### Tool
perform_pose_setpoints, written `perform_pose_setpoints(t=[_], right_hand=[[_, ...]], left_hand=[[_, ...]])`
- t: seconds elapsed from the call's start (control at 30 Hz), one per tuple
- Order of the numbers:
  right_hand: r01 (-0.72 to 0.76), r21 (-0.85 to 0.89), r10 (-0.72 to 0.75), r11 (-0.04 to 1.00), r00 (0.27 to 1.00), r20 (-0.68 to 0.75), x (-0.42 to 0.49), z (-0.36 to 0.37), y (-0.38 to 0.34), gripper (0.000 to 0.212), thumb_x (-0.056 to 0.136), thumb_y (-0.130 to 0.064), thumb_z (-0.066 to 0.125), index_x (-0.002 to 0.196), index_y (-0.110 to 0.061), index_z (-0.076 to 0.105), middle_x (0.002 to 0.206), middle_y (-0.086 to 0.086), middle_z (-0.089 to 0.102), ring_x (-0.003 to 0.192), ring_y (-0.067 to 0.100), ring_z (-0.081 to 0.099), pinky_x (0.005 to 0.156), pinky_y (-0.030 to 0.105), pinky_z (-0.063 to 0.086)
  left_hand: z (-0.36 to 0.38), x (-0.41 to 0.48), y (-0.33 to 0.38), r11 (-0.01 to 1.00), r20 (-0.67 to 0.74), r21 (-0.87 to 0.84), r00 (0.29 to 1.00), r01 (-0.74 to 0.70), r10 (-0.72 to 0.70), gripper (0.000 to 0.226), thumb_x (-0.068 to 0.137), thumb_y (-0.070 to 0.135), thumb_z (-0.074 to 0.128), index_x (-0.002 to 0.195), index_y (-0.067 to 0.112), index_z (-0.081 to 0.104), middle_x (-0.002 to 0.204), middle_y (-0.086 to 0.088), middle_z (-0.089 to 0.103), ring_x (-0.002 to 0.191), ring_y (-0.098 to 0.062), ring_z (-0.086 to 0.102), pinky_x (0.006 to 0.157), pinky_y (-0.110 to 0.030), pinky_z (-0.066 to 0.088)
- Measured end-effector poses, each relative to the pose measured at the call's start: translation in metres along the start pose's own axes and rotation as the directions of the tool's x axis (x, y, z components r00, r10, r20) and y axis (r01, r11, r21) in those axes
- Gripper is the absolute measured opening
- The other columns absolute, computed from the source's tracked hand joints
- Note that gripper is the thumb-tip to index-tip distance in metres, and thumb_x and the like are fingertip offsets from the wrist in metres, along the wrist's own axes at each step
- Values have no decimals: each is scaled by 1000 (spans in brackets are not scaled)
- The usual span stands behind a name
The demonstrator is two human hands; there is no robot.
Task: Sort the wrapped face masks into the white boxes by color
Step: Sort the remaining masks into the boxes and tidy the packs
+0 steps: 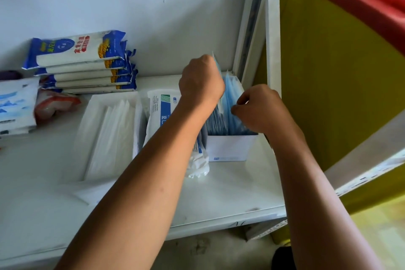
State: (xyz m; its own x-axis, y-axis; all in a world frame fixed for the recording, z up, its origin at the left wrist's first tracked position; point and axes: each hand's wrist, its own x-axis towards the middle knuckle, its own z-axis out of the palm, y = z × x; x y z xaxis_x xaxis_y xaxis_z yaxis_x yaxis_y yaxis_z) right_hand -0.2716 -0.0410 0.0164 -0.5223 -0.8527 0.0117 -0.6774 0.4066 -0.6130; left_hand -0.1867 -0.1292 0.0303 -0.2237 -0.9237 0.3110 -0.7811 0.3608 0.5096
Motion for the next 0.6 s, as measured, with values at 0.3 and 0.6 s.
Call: perform_pose_setpoints(t=[0.3, 0.6], right_hand=[[32, 27, -31, 999, 999, -23, -2, 3, -3, 21, 93, -25, 66, 90, -5, 68, 86, 15, 70, 75, 31, 68, 74, 49, 60], [54, 21, -52, 998, 994, -98, -1, -1, 0, 25, 92, -23, 65, 100, 0, 70, 96, 20, 71, 86, 34, 67, 80, 48, 59]], left_hand=[[11, -8, 9, 999, 79, -32, 997, -24, 26, 14, 87, 3, 57, 99, 1, 64, 102, -16, 68, 95, -35, 66, 66, -36, 46], [-5, -1, 25, 999, 110, 46, 994, -3, -2, 15, 83, -1, 59, 91, 11, 57, 88, -8, 54, 85, -25, 54, 68, -30, 42]])
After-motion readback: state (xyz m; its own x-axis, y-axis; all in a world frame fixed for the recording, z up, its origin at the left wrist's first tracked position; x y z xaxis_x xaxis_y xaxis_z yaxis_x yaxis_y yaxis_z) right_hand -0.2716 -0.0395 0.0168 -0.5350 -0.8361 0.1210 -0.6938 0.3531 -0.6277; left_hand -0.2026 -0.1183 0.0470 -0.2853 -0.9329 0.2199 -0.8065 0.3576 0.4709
